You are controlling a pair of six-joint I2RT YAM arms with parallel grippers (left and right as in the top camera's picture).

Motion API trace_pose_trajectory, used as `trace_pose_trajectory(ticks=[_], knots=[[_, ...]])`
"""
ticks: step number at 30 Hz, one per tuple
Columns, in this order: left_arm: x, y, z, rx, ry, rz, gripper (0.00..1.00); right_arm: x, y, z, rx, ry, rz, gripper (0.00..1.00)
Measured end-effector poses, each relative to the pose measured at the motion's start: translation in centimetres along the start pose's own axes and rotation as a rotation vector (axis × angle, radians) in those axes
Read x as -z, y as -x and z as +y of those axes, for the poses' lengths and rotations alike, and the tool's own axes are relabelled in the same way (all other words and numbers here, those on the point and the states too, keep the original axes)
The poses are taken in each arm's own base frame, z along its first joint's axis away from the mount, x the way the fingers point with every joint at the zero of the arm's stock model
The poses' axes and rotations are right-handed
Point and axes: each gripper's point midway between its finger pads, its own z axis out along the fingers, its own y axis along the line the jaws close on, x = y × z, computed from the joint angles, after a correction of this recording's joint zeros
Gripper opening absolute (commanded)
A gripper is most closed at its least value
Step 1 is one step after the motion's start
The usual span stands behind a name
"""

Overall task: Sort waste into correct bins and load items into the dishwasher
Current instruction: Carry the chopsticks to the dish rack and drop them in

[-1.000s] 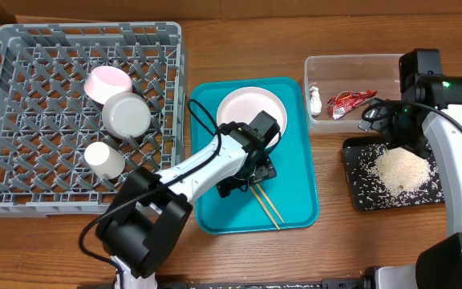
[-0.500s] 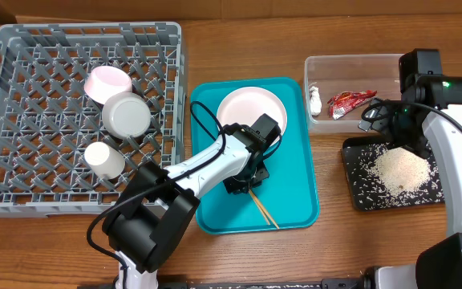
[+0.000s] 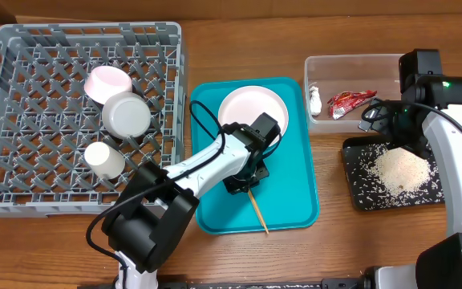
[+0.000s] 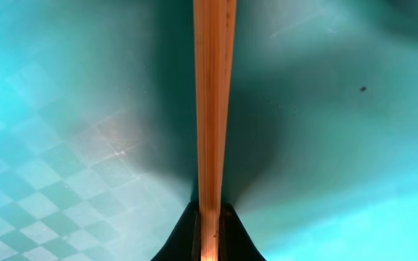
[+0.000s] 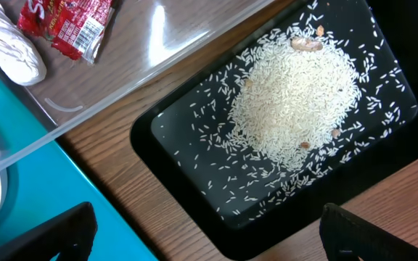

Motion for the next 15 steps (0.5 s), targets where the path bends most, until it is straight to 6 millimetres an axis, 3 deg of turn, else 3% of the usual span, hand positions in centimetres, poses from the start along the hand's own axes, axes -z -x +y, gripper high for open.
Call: trace_pose_trajectory(ticks=[9, 15], knots=[[1.3, -0.2, 1.3, -0.001, 0.032, -0.004, 0.04, 0.0, 0.0, 0.0, 0.0, -0.001, 0.001, 1.0], [5.8, 1.1, 1.3, -0.098, -0.032, -0.122, 0.04, 0.0, -0.1, 0.0, 0.001, -0.002, 0.003, 1.0]])
